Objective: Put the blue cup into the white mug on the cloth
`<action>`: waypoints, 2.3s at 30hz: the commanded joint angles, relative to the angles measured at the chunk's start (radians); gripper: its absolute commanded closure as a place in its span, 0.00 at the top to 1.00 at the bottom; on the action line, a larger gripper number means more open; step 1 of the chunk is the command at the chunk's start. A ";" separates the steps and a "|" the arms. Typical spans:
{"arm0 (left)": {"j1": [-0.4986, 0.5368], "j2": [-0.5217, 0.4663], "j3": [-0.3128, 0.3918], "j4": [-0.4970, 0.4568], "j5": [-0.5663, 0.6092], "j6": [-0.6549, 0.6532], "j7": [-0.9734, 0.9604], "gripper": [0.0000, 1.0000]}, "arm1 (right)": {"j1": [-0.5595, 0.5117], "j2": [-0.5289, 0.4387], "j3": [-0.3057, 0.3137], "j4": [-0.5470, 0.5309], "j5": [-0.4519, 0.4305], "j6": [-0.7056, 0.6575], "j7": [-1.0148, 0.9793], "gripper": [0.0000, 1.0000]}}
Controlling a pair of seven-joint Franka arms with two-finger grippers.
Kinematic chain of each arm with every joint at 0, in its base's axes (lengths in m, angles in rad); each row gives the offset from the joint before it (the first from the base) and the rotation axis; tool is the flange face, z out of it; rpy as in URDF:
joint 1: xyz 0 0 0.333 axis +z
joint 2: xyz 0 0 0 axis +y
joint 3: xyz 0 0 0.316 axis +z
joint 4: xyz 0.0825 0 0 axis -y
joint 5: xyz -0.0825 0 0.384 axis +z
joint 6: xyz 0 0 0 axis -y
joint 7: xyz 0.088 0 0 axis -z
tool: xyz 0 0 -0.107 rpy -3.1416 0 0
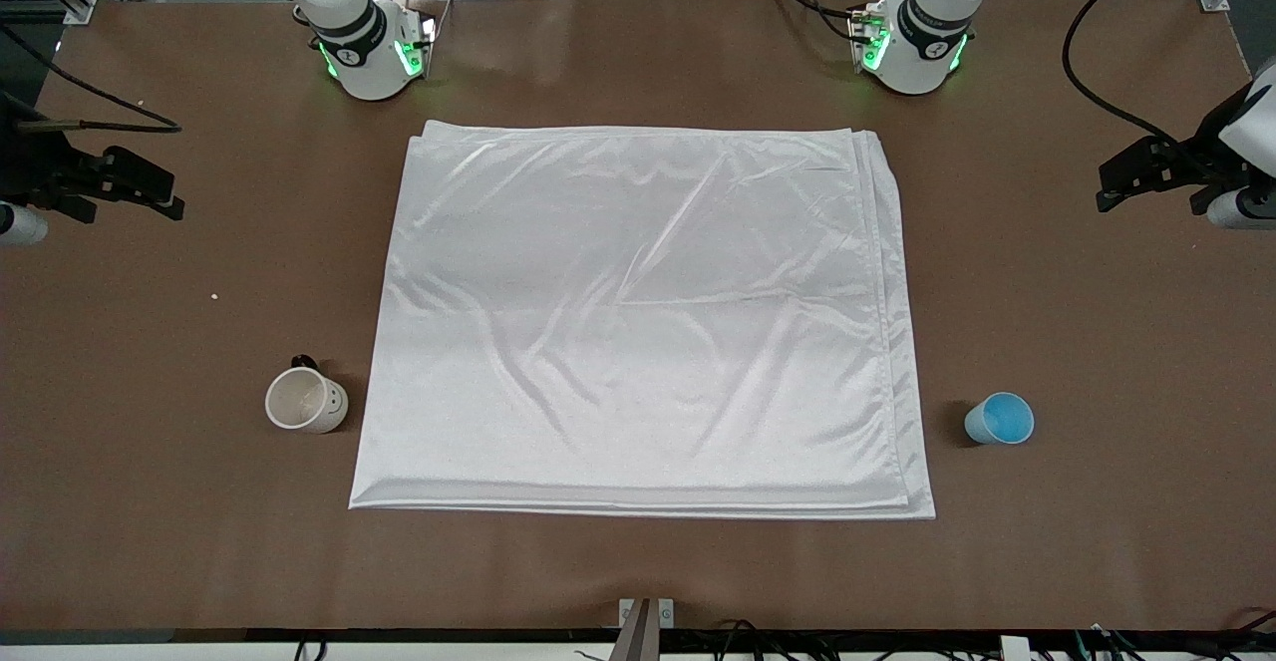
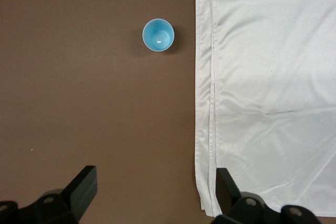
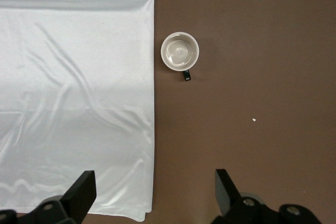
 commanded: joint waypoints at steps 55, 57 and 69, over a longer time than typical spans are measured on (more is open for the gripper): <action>0.105 0.593 0.005 0.100 0.016 0.452 0.010 1.00 | -0.012 0.171 0.003 -0.415 0.002 0.436 0.004 1.00; 0.109 0.607 0.005 0.100 0.016 0.468 0.010 1.00 | -0.012 0.197 0.003 -0.415 -0.003 0.467 0.002 1.00; 0.108 0.694 0.004 0.099 0.013 0.573 0.010 1.00 | -0.057 0.348 0.003 -0.416 -0.044 0.683 -0.108 1.00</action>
